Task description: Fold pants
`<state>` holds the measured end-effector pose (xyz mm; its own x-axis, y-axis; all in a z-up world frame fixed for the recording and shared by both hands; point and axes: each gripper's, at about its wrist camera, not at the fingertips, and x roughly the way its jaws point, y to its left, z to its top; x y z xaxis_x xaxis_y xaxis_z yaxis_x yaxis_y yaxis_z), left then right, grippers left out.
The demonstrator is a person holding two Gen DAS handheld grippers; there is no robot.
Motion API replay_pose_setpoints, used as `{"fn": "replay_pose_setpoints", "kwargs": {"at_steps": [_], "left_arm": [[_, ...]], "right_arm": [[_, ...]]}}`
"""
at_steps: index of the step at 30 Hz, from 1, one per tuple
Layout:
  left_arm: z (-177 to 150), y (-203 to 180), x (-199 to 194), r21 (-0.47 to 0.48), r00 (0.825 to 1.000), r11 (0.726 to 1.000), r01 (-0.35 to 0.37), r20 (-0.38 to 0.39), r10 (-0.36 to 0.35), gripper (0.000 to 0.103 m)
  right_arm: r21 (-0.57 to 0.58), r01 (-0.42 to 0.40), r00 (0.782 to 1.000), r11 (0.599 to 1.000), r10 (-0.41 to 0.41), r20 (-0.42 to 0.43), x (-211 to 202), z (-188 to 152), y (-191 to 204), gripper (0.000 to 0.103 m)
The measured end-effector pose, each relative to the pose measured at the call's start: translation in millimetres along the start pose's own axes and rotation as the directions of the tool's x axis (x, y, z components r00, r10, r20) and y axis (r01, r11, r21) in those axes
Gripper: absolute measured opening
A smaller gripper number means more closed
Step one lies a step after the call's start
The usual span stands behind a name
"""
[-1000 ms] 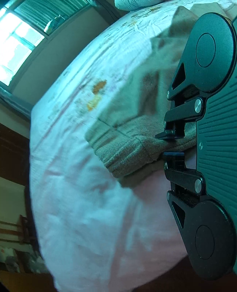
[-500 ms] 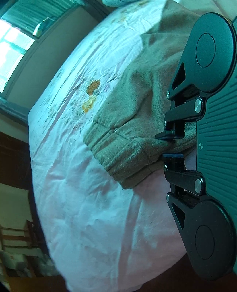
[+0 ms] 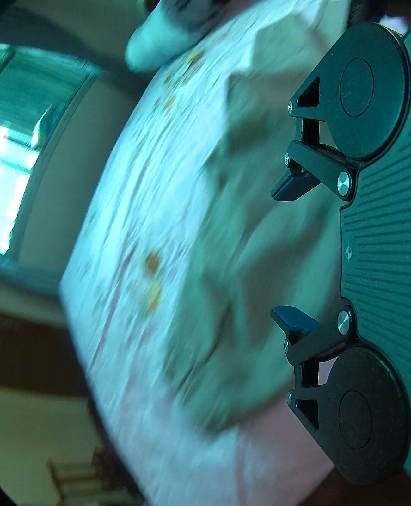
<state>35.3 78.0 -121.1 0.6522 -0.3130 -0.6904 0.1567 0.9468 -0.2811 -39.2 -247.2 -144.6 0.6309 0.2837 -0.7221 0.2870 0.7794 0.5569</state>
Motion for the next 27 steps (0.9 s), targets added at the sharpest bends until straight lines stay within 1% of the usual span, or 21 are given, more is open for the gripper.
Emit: {"fn": "replay_pose_setpoints", "kwargs": {"at_steps": [3, 5, 7, 8, 9, 10, 12, 13, 14, 15, 18, 19, 21, 23, 24, 25, 27], "left_arm": [[-21.7, -40.1, 16.0, 0.022, 0.993, 0.996, 0.090, -0.076, -0.088, 0.073], [-35.6, -67.3, 25.3, 0.070, 0.988, 0.991, 0.115, -0.109, -0.107, 0.073], [-46.4, -88.2, 36.0, 0.107, 0.985, 0.987, 0.121, -0.139, -0.106, 0.063], [-50.7, -92.3, 43.3, 0.104, 0.981, 0.988, 0.118, -0.167, -0.099, 0.048], [-54.3, -91.5, 50.9, 0.065, 0.975, 0.991, 0.116, -0.197, -0.101, 0.044], [-56.8, -86.9, 55.3, 0.022, 0.973, 0.994, 0.109, -0.208, -0.102, 0.043], [-57.4, -81.5, 58.3, -0.015, 0.974, 0.996, 0.089, -0.208, -0.090, 0.034], [-56.8, -78.0, 58.9, -0.036, 0.973, 0.995, 0.091, -0.212, -0.096, 0.034], [-56.2, -75.6, 58.4, -0.050, 0.971, 0.994, 0.092, -0.217, -0.101, 0.030], [-56.2, -74.0, 57.9, -0.059, 0.970, 0.994, 0.091, -0.221, -0.102, 0.027], [-57.8, -70.1, 58.7, -0.072, 0.968, 0.993, 0.093, -0.228, -0.107, 0.024], [-56.9, -68.2, 60.4, -0.070, 0.967, 0.993, 0.092, -0.231, -0.106, 0.024], [-56.6, -69.8, 62.8, -0.059, 0.967, 0.994, 0.089, -0.234, -0.100, 0.024], [-54.4, -71.4, 68.1, -0.047, 0.968, 0.995, 0.085, -0.234, -0.094, 0.024], [-54.7, -71.9, 67.4, -0.043, 0.968, 0.995, 0.085, -0.235, -0.092, 0.024], [-54.2, -71.4, 68.3, -0.044, 0.967, 0.995, 0.085, -0.235, -0.093, 0.024], [-53.4, -70.6, 69.4, -0.048, 0.966, 0.995, 0.088, -0.238, -0.097, 0.024]], "right_arm": [[0.067, 0.024, 0.999, 0.997, -0.026, 0.027, -8.2, 6.5, -22.4, 0.040], [0.096, 0.050, 0.997, 0.994, -0.055, 0.050, -14.2, 11.2, -36.0, 0.037], [0.143, 0.061, 0.996, 0.988, -0.071, 0.062, -18.7, 16.4, -49.7, 0.024], [0.179, 0.051, 0.996, 0.982, -0.063, 0.064, -19.5, 18.9, -57.3, 0.024], [0.215, 0.043, 0.996, 0.976, -0.059, 0.067, -19.5, 21.4, -64.1, 0.024], [0.243, 0.041, 0.996, 0.969, -0.058, 0.065, -18.3, 24.3, -71.0, 0.024], [0.285, 0.033, 0.996, 0.958, -0.056, 0.073, -16.0, 29.8, -80.9, 0.024], [0.309, 0.029, 0.995, 0.951, -0.056, 0.081, -15.0, 32.3, -85.2, 0.024], [0.336, 0.022, 0.994, 0.942, -0.055, 0.090, -13.4, 34.7, -89.2, 0.024], [0.358, 0.018, 0.993, 0.933, -0.059, 0.102, -11.5, 35.7, -91.4, 0.022], [0.416, 0.024, 0.986, 0.909, -0.091, 0.143, -7.7, 44.1, -102.3, 0.013], [0.439, 0.014, 0.985, 0.898, -0.089, 0.151, -5.4, 47.2, -107.1, 0.011], [0.470, 0.003, 0.983, 0.883, -0.089, 0.162, -1.3, 51.1, -116.8, 0.010], [0.509, -0.027, 0.980, 0.860, -0.079, 0.185, 0.2, 51.3, -124.9, 0.010], [0.508, -0.025, 0.979, 0.861, -0.083, 0.189, 0.8, 52.0, -126.3, 0.007], [0.490, -0.021, 0.977, 0.871, -0.085, 0.193, 0.1, 52.2, -124.3, 0.003], [0.413, 0.005, 0.971, 0.911, -0.103, 0.214, -8.1, 49.4, -112.5, 0.002]]}}
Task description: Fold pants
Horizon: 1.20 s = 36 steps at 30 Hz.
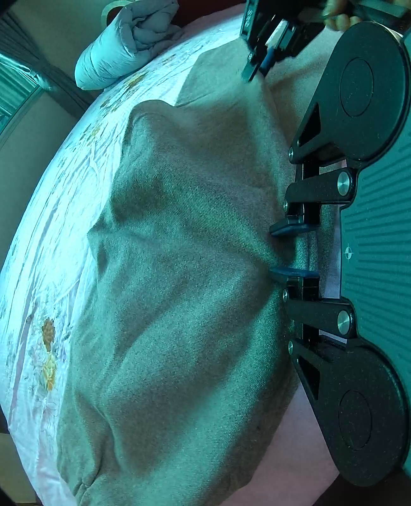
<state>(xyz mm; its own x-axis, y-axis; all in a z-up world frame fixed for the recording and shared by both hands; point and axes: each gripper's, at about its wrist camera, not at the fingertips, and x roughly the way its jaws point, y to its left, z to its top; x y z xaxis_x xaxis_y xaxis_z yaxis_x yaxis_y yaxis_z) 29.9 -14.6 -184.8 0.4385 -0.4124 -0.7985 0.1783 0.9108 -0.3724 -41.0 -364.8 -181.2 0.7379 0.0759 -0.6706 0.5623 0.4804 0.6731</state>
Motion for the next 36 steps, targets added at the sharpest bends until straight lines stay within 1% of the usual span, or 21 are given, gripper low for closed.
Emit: {"fn": "replay_pose_setpoints", "kwargs": {"at_steps": [2, 4, 9, 11, 13, 17, 18, 19, 22, 24, 25, 26, 28, 29, 30, 31, 32, 33, 34, 35, 36], "left_arm": [[1.7, -0.2, 0.3, 0.007, 1.000, 1.000, 0.003, -0.001, -0.003, 0.024], [3.1, -0.7, 0.6, 0.016, 1.000, 1.000, 0.004, -0.002, -0.004, 0.024], [3.9, -5.0, -2.9, 0.069, 1.000, 0.998, 0.004, 0.001, -0.004, 0.024], [4.7, -4.6, -4.5, 0.072, 1.000, 0.997, 0.006, -0.004, -0.006, 0.024], [4.5, -2.0, -6.4, 0.073, 1.000, 0.997, 0.009, -0.006, -0.009, 0.024], [4.1, 3.2, -7.5, 0.071, 1.000, 0.997, 0.013, -0.011, -0.013, 0.024], [4.9, 4.1, -9.2, 0.071, 1.000, 0.997, 0.013, -0.012, -0.013, 0.024], [4.9, 4.6, -9.8, 0.077, 1.000, 0.997, 0.012, -0.012, -0.011, 0.024], [8.1, 7.0, -12.9, 0.085, 1.000, 0.996, 0.012, -0.018, -0.010, 0.024], [9.1, 7.7, -16.5, 0.101, 1.000, 0.995, 0.003, -0.009, -0.002, 0.024], [9.2, 9.2, -18.3, 0.102, 1.000, 0.995, -0.003, -0.008, 0.004, 0.024], [9.2, 11.0, -20.2, 0.103, 1.000, 0.995, -0.011, -0.005, 0.012, 0.024], [10.3, 17.2, -24.4, 0.095, 1.000, 0.995, -0.023, 0.008, 0.022, 0.024], [10.9, 19.4, -25.1, 0.095, 1.000, 0.995, -0.027, 0.009, 0.026, 0.024], [11.5, 20.3, -25.1, 0.098, 1.000, 0.995, -0.025, 0.003, 0.025, 0.024], [11.8, 20.3, -25.7, 0.101, 1.000, 0.995, -0.021, 0.001, 0.021, 0.024], [11.8, 19.4, -27.2, 0.099, 1.000, 0.995, -0.012, 0.003, 0.012, 0.024], [11.5, 16.4, -28.4, 0.101, 1.000, 0.995, -0.001, 0.002, 0.001, 0.024], [11.1, 11.8, -28.6, 0.109, 1.000, 0.994, 0.010, 0.002, -0.010, 0.024], [10.5, 6.1, -27.8, 0.121, 1.000, 0.992, 0.024, 0.001, -0.024, 0.024], [9.5, -0.6, -26.5, 0.133, 0.999, 0.990, 0.037, -0.002, -0.037, 0.024]], "right_arm": [[-0.080, 0.004, 0.999, 0.997, -0.002, 0.033, -14.8, -3.6, 9.0, 0.002], [-0.121, 0.009, 0.998, 0.993, -0.002, 0.058, -32.0, -8.5, 12.5, 0.001], [-0.187, -0.010, 0.996, 0.982, 0.026, 0.085, -80.3, -27.2, 11.0, 0.001], [-0.188, -0.012, 0.996, 0.982, 0.029, 0.087, -94.1, -38.3, 8.3, 0.001], [-0.191, 0.010, 0.997, 0.981, 0.005, 0.077, -94.8, -46.4, 1.9, 0.001], [-0.122, 0.079, 0.997, 0.989, -0.079, 0.008, -71.5, -51.2, -27.3, 0.001], [-0.085, 0.078, 0.997, 0.993, -0.079, -0.007, -69.2, -51.5, -32.6, 0.001], [-0.055, 0.060, 0.998, 0.997, -0.060, -0.007, -74.4, -52.9, -33.2, 0.000], [-0.126, 0.015, 0.999, 0.992, -0.010, 0.042, -97.2, -47.3, -13.3, 0.000], [-0.063, -0.019, 0.999, 0.998, 0.021, 0.029, -104.2, -41.8, -15.3, 0.000], [-0.075, -0.015, 0.999, 0.997, 0.017, 0.030, -104.7, -42.4, -13.2, 0.000], [-0.095, 0.004, 1.000, 0.995, -0.001, 0.028, -103.3, -45.1, -15.3, 0.000], [-0.049, 0.028, 1.000, 0.998, -0.028, -0.001, -98.3, -51.1, -33.3, 0.000], [-0.057, 0.063, 0.998, 0.996, -0.063, -0.004, -93.3, -53.2, -40.8, 0.000], [-0.077, 0.123, 0.992, 0.989, -0.124, -0.011, -84.3, -54.3, -48.3, 0.000], [-0.038, 0.150, 0.988, 0.988, -0.151, -0.025, -78.5, -54.3, -59.5, 0.000], [-0.008, 0.145, 0.989, 0.989, -0.146, -0.025, -77.6, -53.5, -65.7, 0.000], [-0.028, 0.150, 0.988, 0.988, -0.151, -0.016, -79.4, -53.0, -63.6, 0.000], [-0.050, 0.143, 0.990, 0.988, -0.143, 0.001, -83.0, -52.5, -59.1, 0.002], [-0.044, 0.118, 0.993, 0.992, -0.118, 0.012, -87.0, -51.4, -57.3, 0.008], [-0.034, 0.101, 0.995, 0.994, -0.101, 0.020, -90.8, -50.0, -55.8, 0.012]]}}
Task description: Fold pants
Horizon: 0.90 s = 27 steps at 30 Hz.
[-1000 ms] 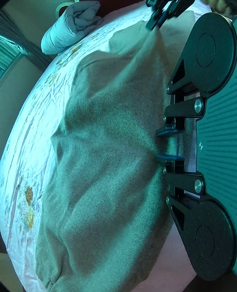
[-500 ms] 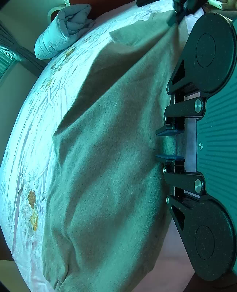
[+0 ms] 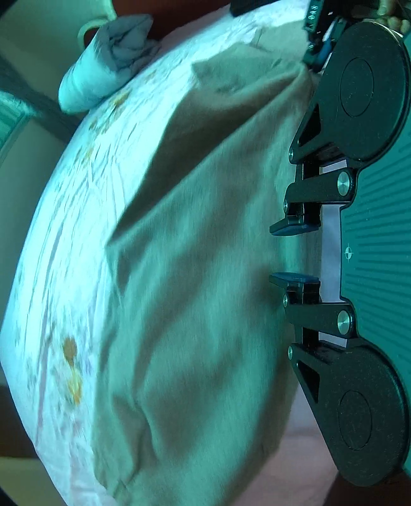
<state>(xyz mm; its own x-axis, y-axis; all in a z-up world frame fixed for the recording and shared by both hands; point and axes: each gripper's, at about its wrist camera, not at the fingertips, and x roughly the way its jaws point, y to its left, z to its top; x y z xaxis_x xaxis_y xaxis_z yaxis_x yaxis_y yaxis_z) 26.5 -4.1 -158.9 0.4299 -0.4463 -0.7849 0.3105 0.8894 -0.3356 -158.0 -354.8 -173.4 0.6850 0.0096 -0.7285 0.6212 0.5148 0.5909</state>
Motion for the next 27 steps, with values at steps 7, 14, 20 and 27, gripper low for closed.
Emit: {"fn": "replay_pose_setpoints", "kwargs": {"at_steps": [7, 14, 20, 27], "left_arm": [[-6.3, -56.5, 23.1, 0.101, 0.996, 0.992, 0.081, -0.042, -0.077, 0.024], [-10.2, -53.8, 38.7, 0.051, 0.994, 0.997, 0.062, -0.098, -0.056, 0.024], [-11.4, -58.5, 38.6, 0.066, 0.995, 0.997, 0.041, -0.091, -0.035, 0.024], [-11.2, -62.6, 41.8, 0.063, 0.996, 0.997, 0.034, -0.089, -0.028, 0.024]], "right_arm": [[0.037, -0.007, 0.998, 0.999, 0.005, 0.056, -14.1, 25.8, -18.5, 0.019], [0.059, 0.031, 0.994, 0.998, -0.037, 0.101, -9.0, 73.5, -43.3, 0.024], [0.076, 0.007, 0.999, 0.997, -0.010, 0.038, 12.2, 78.5, -44.5, 0.024], [0.126, -0.014, 0.996, 0.992, 0.003, 0.087, 24.7, 88.2, -48.7, 0.000]]}}
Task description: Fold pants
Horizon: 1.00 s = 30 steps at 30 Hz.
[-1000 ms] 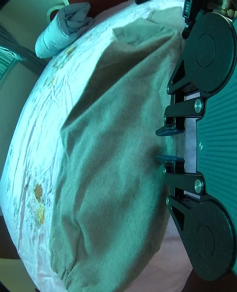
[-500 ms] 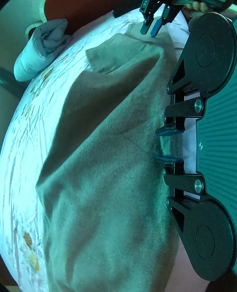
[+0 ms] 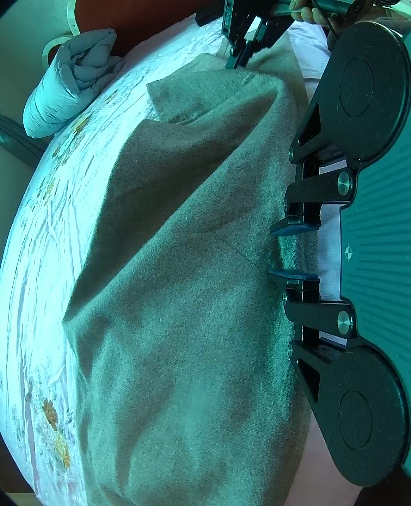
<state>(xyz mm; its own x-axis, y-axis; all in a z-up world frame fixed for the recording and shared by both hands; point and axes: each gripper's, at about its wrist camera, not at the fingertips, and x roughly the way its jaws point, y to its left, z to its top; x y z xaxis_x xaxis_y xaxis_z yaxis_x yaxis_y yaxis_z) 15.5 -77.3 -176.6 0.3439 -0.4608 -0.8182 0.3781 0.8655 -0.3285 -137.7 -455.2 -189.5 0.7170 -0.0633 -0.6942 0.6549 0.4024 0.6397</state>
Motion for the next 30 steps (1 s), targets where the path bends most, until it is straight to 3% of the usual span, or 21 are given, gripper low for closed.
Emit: {"fn": "replay_pose_setpoints", "kwargs": {"at_steps": [2, 8, 11, 13, 16, 17, 19, 22, 30], "left_arm": [[0.0, 1.2, 0.4, 0.000, 1.000, 1.000, 0.001, 0.000, -0.001, 0.024], [0.1, 0.1, -0.3, 0.025, 1.000, 1.000, 0.006, -0.001, -0.006, 0.024], [1.0, 0.6, -0.5, 0.027, 1.000, 1.000, 0.013, -0.002, -0.012, 0.024], [0.8, 0.8, -0.2, 0.029, 1.000, 1.000, 0.012, 0.001, -0.012, 0.024], [0.7, 1.0, -0.2, 0.027, 1.000, 1.000, 0.014, 0.002, -0.014, 0.024], [0.6, 1.7, -0.4, 0.023, 1.000, 1.000, 0.016, 0.003, -0.017, 0.024], [0.2, 2.1, 0.5, 0.016, 1.000, 1.000, 0.016, 0.003, -0.016, 0.024], [0.0, 0.2, 1.2, 0.023, 1.000, 1.000, 0.007, 0.003, -0.008, 0.024], [0.7, -1.2, 2.6, 0.021, 1.000, 1.000, 0.002, 0.000, -0.002, 0.024]], "right_arm": [[0.000, -0.008, 0.999, 1.000, 0.008, 0.051, -10.8, -2.1, 0.4, 0.000], [-0.173, 0.019, 0.970, 0.985, 0.024, 0.240, -87.9, -34.5, 16.6, 0.000], [-0.230, 0.063, 0.960, 0.971, 0.004, 0.278, -109.5, -55.6, 16.6, 0.000], [-0.252, 0.130, 0.964, 0.959, -0.063, 0.258, -102.6, -64.3, 9.5, 0.000], [-0.181, 0.206, 0.973, 0.962, -0.180, 0.146, -65.7, -62.6, -18.4, 0.000], [-0.156, 0.200, 0.974, 0.967, -0.180, 0.136, -62.3, -61.7, -24.9, 0.000], [-0.139, 0.174, 0.978, 0.975, -0.155, 0.138, -66.5, -60.8, -26.1, 0.017], [-0.048, 0.068, 0.984, 0.997, -0.059, 0.166, -83.2, -51.8, -36.0, 0.029], [0.046, 0.078, 0.966, 0.996, -0.087, 0.241, -87.7, 2.5, -64.8, 0.030]]}}
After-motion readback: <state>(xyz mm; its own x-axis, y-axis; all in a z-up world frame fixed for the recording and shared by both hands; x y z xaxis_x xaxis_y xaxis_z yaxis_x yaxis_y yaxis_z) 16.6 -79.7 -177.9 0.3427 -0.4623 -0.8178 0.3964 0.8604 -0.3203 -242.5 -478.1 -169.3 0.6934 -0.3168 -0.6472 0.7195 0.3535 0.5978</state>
